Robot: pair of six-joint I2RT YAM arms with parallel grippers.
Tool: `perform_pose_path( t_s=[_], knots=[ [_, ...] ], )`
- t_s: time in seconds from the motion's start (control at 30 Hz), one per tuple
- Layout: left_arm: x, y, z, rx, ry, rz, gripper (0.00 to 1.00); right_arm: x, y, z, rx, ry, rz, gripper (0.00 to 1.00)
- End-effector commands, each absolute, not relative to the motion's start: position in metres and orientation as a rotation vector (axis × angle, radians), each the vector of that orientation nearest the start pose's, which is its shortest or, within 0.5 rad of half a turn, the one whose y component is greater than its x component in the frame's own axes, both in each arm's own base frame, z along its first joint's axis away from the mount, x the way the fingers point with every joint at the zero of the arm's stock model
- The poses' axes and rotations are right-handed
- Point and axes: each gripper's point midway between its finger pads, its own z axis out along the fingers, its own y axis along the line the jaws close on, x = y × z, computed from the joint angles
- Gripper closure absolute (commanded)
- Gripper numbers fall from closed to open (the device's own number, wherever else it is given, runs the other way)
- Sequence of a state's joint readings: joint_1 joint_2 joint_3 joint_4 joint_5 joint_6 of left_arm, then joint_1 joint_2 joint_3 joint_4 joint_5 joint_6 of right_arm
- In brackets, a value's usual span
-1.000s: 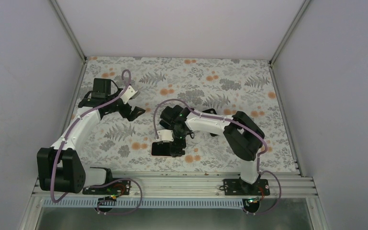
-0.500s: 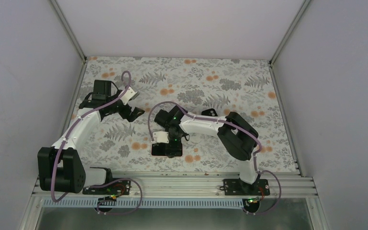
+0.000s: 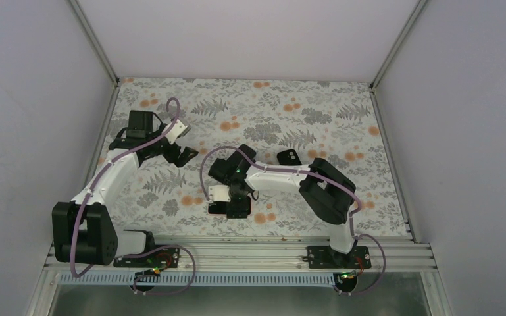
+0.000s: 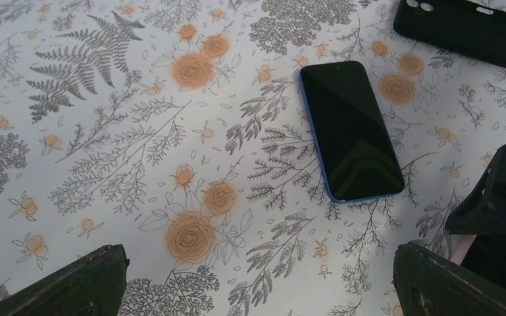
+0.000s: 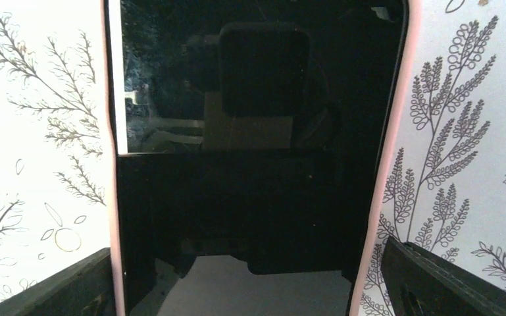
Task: Take the phone out of the phone case
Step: Pick up the phone at the center of the board.
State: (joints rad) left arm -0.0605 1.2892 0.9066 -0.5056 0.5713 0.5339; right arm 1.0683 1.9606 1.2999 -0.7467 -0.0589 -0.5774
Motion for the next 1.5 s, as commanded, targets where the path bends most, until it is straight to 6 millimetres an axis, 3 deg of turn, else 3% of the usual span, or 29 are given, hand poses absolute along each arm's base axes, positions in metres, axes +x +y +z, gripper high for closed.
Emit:
perform_pose_path(
  t_s=[0.0,0.07,0.23,0.4,0.53,0.73,0.97,1.17,1.47],
  knots=[
    [0.327,-0.111,0.157,0.892,2.154,-0.474,0.0,0.19,0.335,-0.015,-2.192,2.033,-0.018,0.02],
    [0.326,-0.112,0.157,0.895,2.156,-0.485,0.0,0.188,0.335,-0.016,-2.2,2.034,-0.008,0.08],
    [0.324,-0.116,0.155,0.911,2.155,-0.523,0.0,0.191,0.332,-0.024,-2.208,2.036,-0.043,0.37],
    [0.32,-0.119,0.152,0.928,2.157,-0.559,0.0,0.192,0.335,-0.019,-2.203,2.021,-0.033,0.43],
    [0.316,-0.124,0.141,0.936,2.196,-0.641,0.0,0.21,0.347,0.009,-2.101,1.98,-0.033,0.44],
    [0.301,-0.141,0.125,0.973,2.233,-0.936,0.0,0.241,0.344,0.038,-1.986,1.96,-0.084,0.44],
    [0.296,-0.153,0.126,0.949,2.199,-1.251,0.0,0.277,0.362,0.072,-1.832,1.925,-0.094,0.44],
    [0.297,-0.155,0.114,0.933,2.221,-1.338,0.0,0.3,0.385,0.097,-1.764,1.869,-0.101,0.44],
    [0.305,-0.157,0.111,0.924,2.207,-1.396,0.01,0.32,0.414,0.098,-1.738,1.866,-0.068,0.44]
  ],
)
